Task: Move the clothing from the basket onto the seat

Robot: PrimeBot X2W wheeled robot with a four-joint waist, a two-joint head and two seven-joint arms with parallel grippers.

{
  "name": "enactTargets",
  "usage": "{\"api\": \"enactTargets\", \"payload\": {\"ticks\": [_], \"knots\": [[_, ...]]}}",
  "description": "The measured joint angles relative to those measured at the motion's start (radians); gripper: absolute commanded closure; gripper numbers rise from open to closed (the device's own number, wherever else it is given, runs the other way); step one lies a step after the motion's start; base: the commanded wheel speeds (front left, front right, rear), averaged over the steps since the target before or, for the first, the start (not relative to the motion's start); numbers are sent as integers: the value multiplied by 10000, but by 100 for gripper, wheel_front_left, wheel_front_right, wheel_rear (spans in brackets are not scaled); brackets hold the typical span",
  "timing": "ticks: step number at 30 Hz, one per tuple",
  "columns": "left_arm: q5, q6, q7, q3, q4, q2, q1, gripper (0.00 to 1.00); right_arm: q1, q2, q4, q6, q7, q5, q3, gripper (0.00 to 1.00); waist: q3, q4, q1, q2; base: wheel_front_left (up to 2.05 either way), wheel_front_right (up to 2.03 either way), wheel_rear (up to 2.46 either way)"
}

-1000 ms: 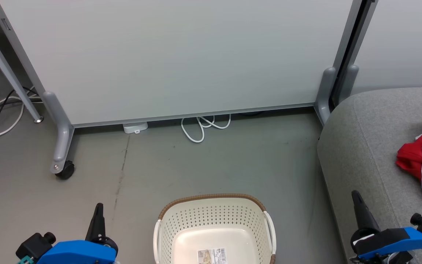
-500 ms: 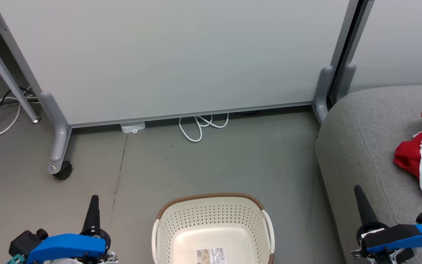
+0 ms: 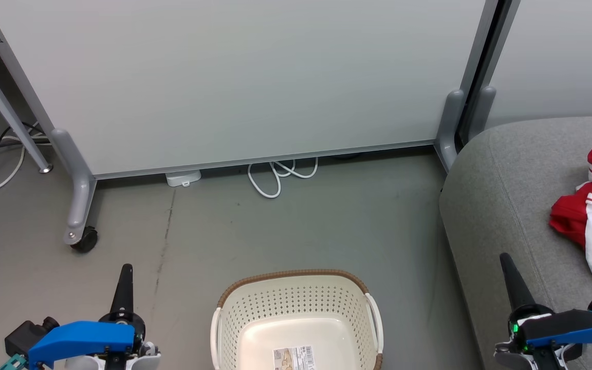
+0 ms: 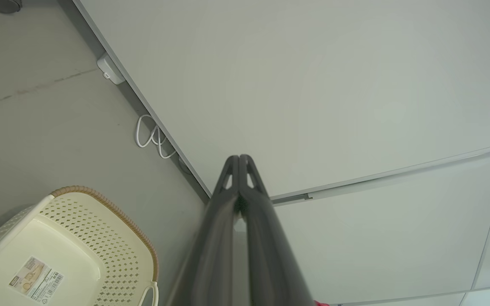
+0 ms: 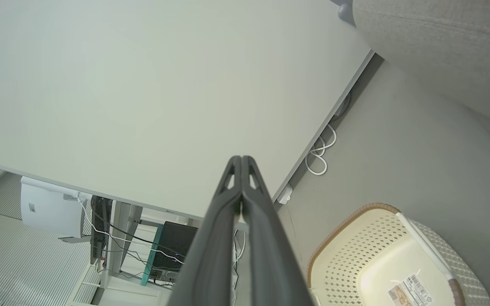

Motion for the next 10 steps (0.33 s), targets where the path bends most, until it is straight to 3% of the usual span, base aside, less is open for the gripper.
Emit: {"api": "enactTargets", "payload": {"ticks": [10], "knots": [[-725,0,247,217,-201,-36,-63,100,-39,-2,-71,0,157,949,-50,100,24,-54,0,0,0,0,0]]}}
